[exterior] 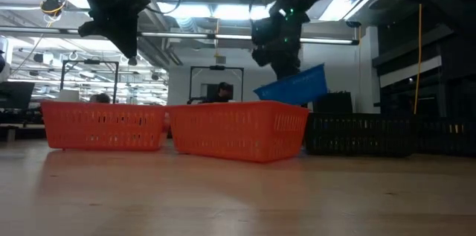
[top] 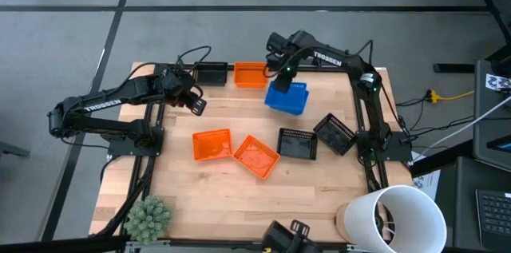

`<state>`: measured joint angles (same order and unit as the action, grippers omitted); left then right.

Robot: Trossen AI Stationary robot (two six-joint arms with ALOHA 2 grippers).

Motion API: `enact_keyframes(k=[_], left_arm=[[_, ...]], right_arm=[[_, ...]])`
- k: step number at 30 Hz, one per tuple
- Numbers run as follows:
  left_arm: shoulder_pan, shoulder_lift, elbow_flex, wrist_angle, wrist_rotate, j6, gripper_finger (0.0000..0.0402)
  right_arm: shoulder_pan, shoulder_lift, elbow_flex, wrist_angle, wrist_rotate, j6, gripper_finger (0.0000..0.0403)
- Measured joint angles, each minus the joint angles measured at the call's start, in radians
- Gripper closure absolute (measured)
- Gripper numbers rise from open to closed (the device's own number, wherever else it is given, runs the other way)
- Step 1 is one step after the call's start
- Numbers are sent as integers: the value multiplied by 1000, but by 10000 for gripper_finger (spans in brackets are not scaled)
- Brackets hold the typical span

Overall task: Stack baskets by color
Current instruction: Stack the left blue bin on top of the right blue bin

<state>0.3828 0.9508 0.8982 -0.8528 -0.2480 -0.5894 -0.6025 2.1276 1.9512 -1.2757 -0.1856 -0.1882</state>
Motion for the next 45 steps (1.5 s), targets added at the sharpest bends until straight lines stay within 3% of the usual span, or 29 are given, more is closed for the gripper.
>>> enact_keyframes(k=[5,20,33,45], left_arm=[[0,0,0,0,-31,0,349],[0,0,0,0,-30,-1,349],[0,0,0,0,-30,-1,349],[0,0,0,0,-29,-1,349]], right_arm=[[0,-5,-43,128,0,0,399],[-9,-6,-61,114,9,-29,399],[0,-8,-118,250,8,-5,398],[3,-9,-118,171,-20,11,290]])
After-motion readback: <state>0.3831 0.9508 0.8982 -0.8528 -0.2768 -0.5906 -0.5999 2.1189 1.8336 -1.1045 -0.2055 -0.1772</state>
